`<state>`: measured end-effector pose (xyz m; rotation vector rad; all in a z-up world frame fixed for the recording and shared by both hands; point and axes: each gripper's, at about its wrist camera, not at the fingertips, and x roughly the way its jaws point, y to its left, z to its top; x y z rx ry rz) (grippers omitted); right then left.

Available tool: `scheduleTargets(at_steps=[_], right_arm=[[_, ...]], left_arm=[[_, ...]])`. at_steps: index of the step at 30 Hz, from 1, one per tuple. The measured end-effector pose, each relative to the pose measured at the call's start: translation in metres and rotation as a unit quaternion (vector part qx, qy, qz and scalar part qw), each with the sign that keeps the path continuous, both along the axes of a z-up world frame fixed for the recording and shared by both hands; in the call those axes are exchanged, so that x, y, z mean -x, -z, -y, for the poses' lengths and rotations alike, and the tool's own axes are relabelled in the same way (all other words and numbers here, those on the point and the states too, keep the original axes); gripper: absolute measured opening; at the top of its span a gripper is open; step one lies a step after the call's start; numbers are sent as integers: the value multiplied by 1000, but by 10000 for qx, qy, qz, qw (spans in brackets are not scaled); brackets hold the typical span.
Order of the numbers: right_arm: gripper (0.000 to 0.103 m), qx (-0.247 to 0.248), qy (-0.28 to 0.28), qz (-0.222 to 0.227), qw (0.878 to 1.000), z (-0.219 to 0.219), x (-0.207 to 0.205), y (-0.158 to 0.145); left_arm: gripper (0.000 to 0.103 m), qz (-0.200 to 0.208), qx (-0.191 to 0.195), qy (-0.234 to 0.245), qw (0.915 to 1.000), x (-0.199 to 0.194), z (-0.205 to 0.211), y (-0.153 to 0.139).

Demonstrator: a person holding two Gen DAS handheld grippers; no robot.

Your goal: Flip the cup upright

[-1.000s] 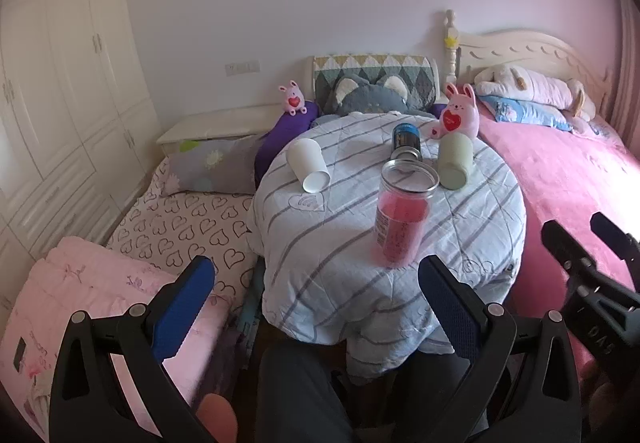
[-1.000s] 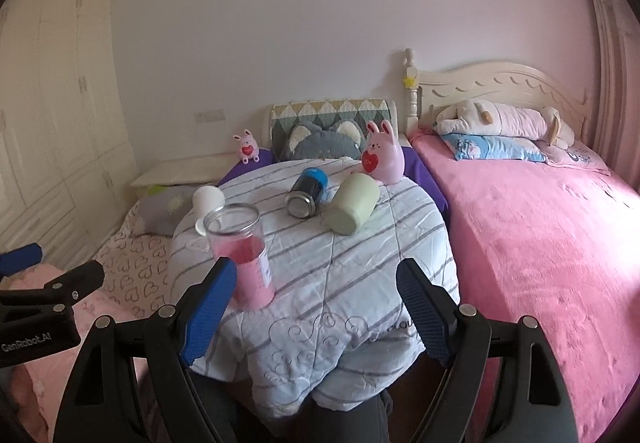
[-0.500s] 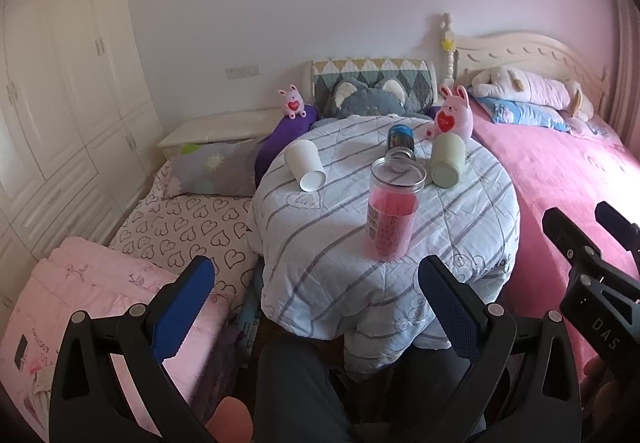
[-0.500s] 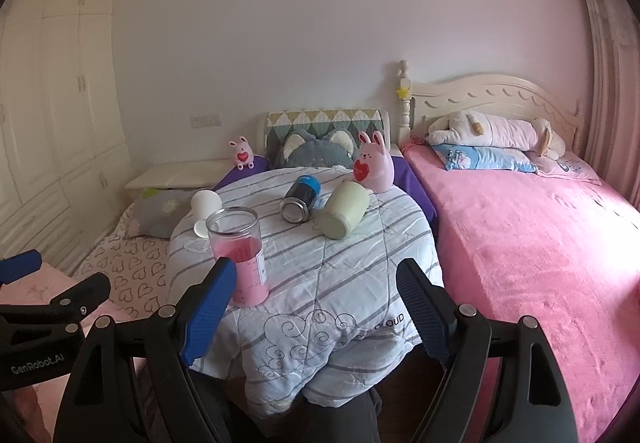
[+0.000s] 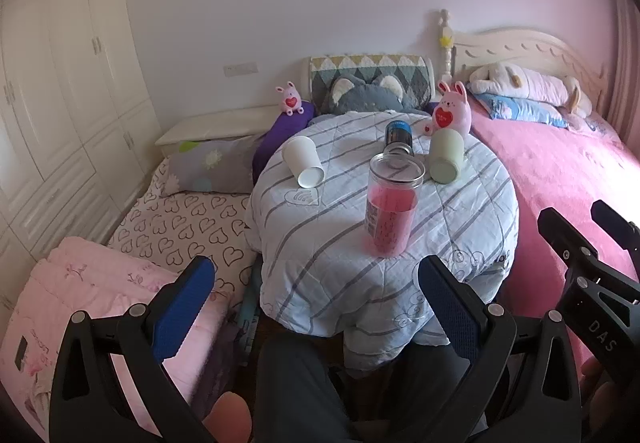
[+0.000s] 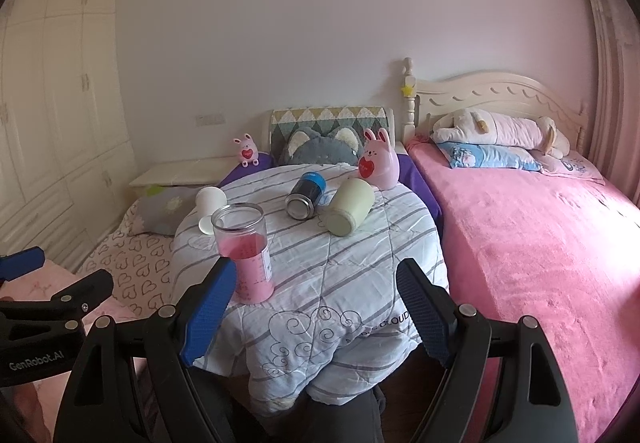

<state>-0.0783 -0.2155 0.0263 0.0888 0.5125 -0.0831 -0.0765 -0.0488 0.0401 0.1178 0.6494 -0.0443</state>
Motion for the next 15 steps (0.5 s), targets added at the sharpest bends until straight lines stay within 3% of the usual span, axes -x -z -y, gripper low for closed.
scheduleTargets(at_steps=[15], right_arm=[[83,-23,-61,-68,10000,-1,-2,2]], left_arm=[[103,91,115,-27,9999,-1,-4,0]])
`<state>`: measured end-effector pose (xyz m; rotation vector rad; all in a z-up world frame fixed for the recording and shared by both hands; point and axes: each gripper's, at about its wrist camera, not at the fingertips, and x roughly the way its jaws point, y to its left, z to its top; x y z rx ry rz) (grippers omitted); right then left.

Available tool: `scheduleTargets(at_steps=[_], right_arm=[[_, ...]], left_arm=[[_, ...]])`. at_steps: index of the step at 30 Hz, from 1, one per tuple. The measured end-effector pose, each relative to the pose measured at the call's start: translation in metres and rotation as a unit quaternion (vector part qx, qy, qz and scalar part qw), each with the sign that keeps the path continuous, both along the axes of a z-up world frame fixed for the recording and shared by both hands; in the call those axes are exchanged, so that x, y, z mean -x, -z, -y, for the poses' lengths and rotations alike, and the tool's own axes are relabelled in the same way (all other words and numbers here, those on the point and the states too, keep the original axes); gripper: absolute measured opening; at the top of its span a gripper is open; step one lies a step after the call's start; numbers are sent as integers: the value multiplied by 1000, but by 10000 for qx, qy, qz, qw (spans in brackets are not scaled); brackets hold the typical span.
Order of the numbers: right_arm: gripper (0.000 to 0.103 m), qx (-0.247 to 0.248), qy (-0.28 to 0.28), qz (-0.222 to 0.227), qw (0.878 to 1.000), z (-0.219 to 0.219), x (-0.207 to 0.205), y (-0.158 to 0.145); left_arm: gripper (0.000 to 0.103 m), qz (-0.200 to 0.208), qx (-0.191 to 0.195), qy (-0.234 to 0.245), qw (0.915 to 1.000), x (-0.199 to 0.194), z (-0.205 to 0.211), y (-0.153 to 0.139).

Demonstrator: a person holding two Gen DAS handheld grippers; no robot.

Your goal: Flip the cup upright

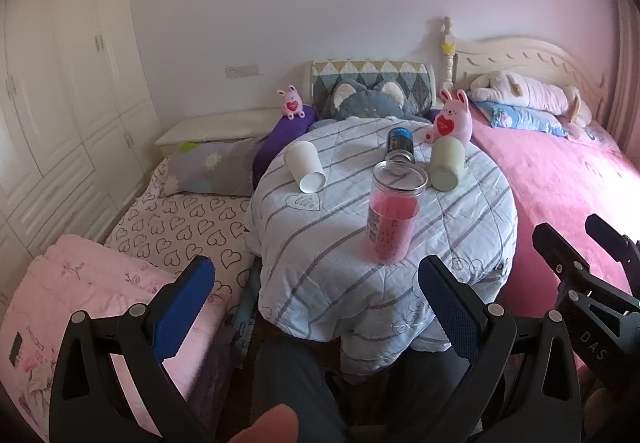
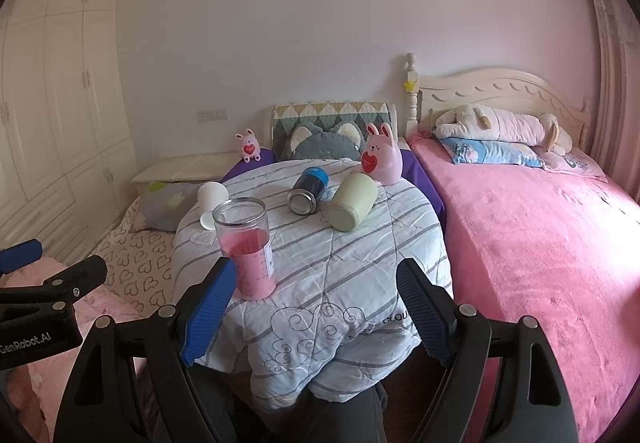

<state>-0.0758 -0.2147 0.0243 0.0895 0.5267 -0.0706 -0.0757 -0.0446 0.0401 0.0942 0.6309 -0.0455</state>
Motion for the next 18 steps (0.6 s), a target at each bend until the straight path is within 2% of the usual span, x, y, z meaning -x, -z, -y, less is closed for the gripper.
scheduleTargets(at_steps=[18], right_arm=[[83,-6,-41,-51,10000,-3,-2,2]], left_arm=[[103,-29,13,157,9999,2,-1,3]])
